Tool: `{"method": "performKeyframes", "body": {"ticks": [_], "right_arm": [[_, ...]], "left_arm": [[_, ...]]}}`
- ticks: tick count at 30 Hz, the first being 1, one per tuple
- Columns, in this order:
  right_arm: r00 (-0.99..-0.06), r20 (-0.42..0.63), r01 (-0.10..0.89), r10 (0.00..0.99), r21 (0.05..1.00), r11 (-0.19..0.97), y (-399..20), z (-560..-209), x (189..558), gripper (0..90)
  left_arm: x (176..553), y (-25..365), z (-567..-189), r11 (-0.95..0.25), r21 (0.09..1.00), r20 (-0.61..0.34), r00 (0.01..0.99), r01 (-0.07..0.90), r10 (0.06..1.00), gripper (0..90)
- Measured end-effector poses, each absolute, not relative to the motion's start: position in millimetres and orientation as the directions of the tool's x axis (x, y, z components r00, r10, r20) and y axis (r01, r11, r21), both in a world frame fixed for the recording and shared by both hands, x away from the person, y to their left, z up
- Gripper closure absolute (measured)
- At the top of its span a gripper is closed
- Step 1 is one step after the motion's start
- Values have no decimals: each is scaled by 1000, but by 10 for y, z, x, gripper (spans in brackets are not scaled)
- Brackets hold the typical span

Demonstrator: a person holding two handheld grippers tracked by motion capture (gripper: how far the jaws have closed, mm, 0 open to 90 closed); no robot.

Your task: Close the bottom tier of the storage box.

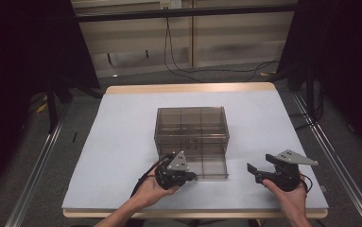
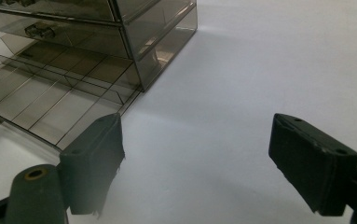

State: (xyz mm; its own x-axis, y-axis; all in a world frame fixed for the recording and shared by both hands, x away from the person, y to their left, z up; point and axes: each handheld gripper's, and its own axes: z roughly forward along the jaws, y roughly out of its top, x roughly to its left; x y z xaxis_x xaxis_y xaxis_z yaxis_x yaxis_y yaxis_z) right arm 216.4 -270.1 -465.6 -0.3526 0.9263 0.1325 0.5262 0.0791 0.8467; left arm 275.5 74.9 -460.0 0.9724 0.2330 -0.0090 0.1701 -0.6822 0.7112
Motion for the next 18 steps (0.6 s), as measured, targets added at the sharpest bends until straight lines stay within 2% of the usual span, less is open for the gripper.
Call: {"method": "performKeyframes", "body": {"ticks": [18], "right_arm": [[-353,133,529,926,845,80,-2690,-4656,2167,176]], "left_arm": [[2765,697,-4620,-681,713,3,970,167,241,900]]}}
